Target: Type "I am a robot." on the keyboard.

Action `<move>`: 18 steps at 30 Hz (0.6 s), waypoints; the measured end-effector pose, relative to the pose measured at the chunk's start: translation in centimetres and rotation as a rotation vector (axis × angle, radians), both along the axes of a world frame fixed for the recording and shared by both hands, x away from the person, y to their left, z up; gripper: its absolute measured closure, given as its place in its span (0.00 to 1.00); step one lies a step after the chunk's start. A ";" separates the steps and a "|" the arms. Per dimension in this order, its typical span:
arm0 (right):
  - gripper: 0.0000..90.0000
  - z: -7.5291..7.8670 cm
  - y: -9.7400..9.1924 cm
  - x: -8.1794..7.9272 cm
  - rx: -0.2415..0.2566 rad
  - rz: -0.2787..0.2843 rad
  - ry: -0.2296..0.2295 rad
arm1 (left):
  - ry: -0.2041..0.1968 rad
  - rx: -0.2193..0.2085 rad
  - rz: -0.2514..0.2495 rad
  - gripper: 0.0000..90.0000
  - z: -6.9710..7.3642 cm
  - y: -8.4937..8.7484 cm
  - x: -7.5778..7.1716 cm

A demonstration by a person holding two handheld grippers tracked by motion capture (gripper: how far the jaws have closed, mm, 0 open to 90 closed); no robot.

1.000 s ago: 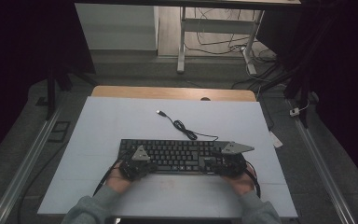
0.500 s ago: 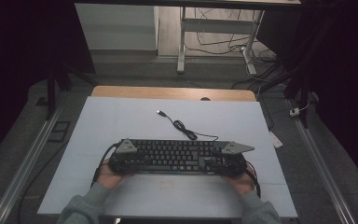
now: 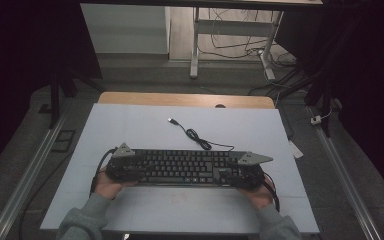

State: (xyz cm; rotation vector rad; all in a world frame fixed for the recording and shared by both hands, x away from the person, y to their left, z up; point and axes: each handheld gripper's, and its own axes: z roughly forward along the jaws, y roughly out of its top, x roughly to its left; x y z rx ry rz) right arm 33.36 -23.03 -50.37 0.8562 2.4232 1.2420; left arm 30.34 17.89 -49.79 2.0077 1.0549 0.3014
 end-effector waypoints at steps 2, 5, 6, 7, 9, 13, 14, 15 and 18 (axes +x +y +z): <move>0.55 0.0 0.0 0.0 0.000 0.000 -0.002 | 0.000 0.005 0.001 0.47 0.0 0.0 0.0; 0.55 0.0 0.0 0.0 0.004 -0.001 0.001 | 0.002 0.009 0.004 0.46 -0.1 0.0 0.1; 0.55 0.0 -0.1 0.0 0.004 -0.001 0.001 | 0.004 0.009 0.007 0.46 -0.1 0.0 0.1; 0.55 0.0 -0.1 0.0 0.005 -0.001 0.001 | 0.005 0.012 0.007 0.46 -0.1 0.0 0.1; 0.55 0.0 0.0 0.0 0.002 0.001 0.000 | 0.005 0.015 0.007 0.46 -0.1 0.0 0.1; 0.55 0.0 0.0 0.0 0.000 0.000 0.001 | 0.005 0.017 0.007 0.46 -0.1 -0.1 0.1; 0.55 0.0 0.0 0.0 -0.001 0.000 0.001 | 0.004 0.017 0.008 0.46 -0.1 0.0 0.1; 0.55 0.0 0.0 0.0 -0.002 0.001 0.002 | 0.004 0.017 0.008 0.46 -0.1 0.0 0.1; 0.55 0.0 0.0 0.0 -0.001 0.001 0.002 | 0.006 0.019 0.014 0.46 -0.2 0.0 0.2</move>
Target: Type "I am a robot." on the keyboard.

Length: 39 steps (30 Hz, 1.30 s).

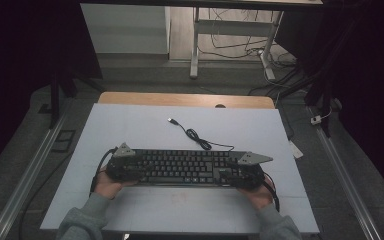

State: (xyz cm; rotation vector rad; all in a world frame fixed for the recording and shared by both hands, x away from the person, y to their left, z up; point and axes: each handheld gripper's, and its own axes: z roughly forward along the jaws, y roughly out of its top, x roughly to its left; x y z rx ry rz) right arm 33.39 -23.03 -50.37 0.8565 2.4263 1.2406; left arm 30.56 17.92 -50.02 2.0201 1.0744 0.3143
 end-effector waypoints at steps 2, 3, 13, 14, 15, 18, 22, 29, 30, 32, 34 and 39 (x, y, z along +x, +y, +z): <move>0.55 0.0 0.1 0.0 -0.003 0.001 0.000 | 0.002 0.008 0.004 0.46 -0.1 0.0 0.1; 0.55 0.0 0.1 0.0 -0.003 0.002 -0.001 | 0.001 0.010 0.003 0.46 -0.1 0.0 0.1; 0.55 0.0 0.0 0.0 -0.001 -0.002 -0.001 | -0.009 0.008 0.012 0.46 0.0 -0.2 0.6; 0.55 0.0 0.0 0.0 -0.001 -0.002 -0.001 | -0.008 0.007 0.015 0.46 0.0 -0.2 0.6; 0.55 0.0 0.0 0.0 -0.001 -0.002 0.000 | -0.009 0.005 0.017 0.46 0.0 -0.2 0.7; 0.55 -0.1 0.1 0.0 -0.004 -0.001 0.001 | -0.011 0.004 0.022 0.47 -0.1 -0.3 0.9; 0.55 -0.1 0.1 0.0 -0.007 -0.003 -0.001 | -0.018 0.017 0.024 0.48 -0.1 -0.4 1.3; 0.55 -0.1 0.1 0.0 -0.005 0.003 0.001 | -0.032 0.041 0.011 0.61 -0.3 -1.1 1.8; 0.55 -0.1 0.1 0.0 -0.008 0.002 0.001 | -0.034 0.047 0.010 0.65 -0.4 -1.2 1.9; 0.55 -0.1 0.2 0.0 -0.006 0.001 0.002 | -0.035 0.053 0.010 0.73 -0.5 -1.4 2.1; 0.55 -0.1 0.1 0.0 -0.006 0.001 0.001 | -0.027 0.058 0.009 0.82 -0.7 -1.6 2.2; 0.55 -0.1 0.1 0.0 -0.008 0.002 0.000 | -0.012 0.075 -0.007 0.98 -1.1 -2.2 2.7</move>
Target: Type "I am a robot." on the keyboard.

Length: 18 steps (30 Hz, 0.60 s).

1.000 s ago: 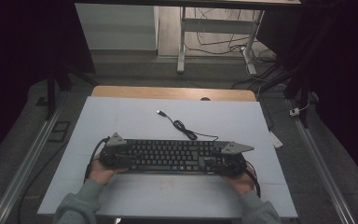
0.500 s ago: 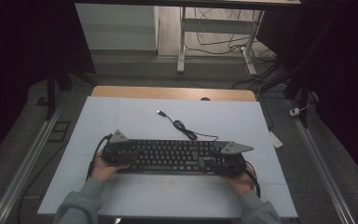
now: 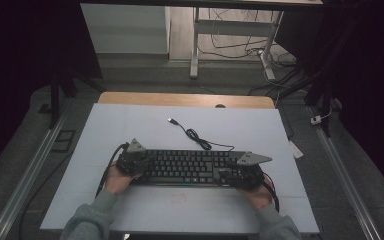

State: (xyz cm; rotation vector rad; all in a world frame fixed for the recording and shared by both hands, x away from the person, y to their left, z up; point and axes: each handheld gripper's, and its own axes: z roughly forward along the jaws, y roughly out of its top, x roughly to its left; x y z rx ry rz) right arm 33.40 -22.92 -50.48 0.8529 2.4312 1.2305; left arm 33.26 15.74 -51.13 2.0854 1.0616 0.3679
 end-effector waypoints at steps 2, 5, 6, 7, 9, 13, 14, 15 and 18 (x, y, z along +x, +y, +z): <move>0.55 0.0 0.0 0.0 -0.001 0.001 0.000 | 0.003 0.010 -0.005 0.98 -0.2 -0.3 0.1; 0.55 -0.1 0.1 0.0 -0.003 0.002 0.000 | 0.007 0.022 -0.006 0.98 -0.4 -0.6 0.3; 0.55 -0.1 0.2 0.0 -0.001 0.002 -0.001 | 0.008 0.022 -0.007 0.98 -0.5 -0.7 0.4; 0.55 -0.1 0.2 0.0 -0.001 0.002 0.000 | 0.009 0.025 -0.006 0.98 -0.5 -0.8 0.4; 0.55 -0.1 0.1 0.0 -0.003 0.001 0.000 | 0.011 0.029 -0.007 0.98 -0.6 -0.9 0.4; 0.55 -0.1 0.1 0.0 -0.002 0.000 -0.001 | 0.012 0.037 -0.008 0.98 -0.8 -1.0 0.5; 0.55 -0.1 0.1 0.0 -0.002 0.001 -0.001 | 0.013 0.037 -0.007 0.98 -0.8 -1.0 0.5; 0.55 -0.1 0.1 0.0 -0.002 0.000 -0.001 | 0.013 0.037 -0.008 0.98 -0.8 -1.0 0.5; 0.55 -0.1 0.1 0.0 -0.002 0.000 -0.002 | 0.015 0.037 -0.009 0.98 -0.8 -1.1 0.5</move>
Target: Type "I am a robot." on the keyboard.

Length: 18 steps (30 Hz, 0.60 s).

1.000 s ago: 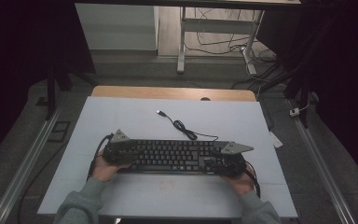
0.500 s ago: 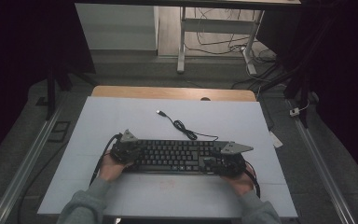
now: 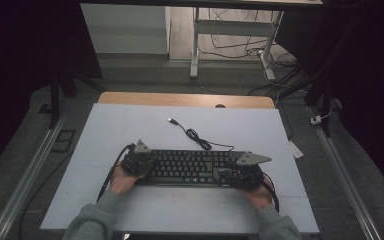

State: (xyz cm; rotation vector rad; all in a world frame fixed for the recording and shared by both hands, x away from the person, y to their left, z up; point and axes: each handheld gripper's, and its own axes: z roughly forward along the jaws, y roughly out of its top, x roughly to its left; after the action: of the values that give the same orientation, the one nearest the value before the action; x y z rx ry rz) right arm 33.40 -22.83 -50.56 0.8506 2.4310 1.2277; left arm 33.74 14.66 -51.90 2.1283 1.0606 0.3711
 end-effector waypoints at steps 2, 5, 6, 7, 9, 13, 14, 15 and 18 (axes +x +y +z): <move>0.55 0.0 0.0 0.0 0.002 0.000 0.001 | 0.004 0.002 -0.004 0.98 0.0 -0.1 0.0; 0.55 0.0 0.0 0.0 0.001 -0.001 0.001 | 0.008 0.007 -0.006 0.98 -0.2 -0.2 0.0; 0.55 0.0 0.0 0.0 0.002 -0.001 0.001 | 0.011 0.010 -0.007 0.98 -0.2 -0.2 0.0; 0.55 0.0 0.0 0.0 0.002 -0.001 0.001 | 0.013 0.014 -0.007 0.98 -0.2 -0.2 0.0; 0.55 0.0 0.0 0.0 0.002 -0.002 0.001 | 0.011 0.015 -0.006 0.98 -0.2 -0.3 0.0; 0.55 0.0 0.0 0.0 0.004 0.000 0.002 | 0.010 0.029 -0.002 0.98 -0.5 -0.5 0.1; 0.55 0.1 0.0 0.0 0.003 -0.002 0.001 | 0.008 0.030 -0.001 0.98 -0.4 -0.5 0.0; 0.55 0.1 0.0 0.0 0.003 -0.001 0.000 | 0.006 0.031 0.000 0.98 -0.4 -0.5 0.0; 0.55 0.1 -0.1 -0.1 0.005 -0.004 0.001 | -0.017 0.007 0.003 0.98 0.1 -0.3 -0.2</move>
State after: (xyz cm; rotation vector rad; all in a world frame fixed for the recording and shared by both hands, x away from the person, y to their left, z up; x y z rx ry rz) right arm 33.34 -22.88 -50.47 0.8568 2.4265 1.2333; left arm 33.55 14.40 -51.84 2.1269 1.0545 0.3938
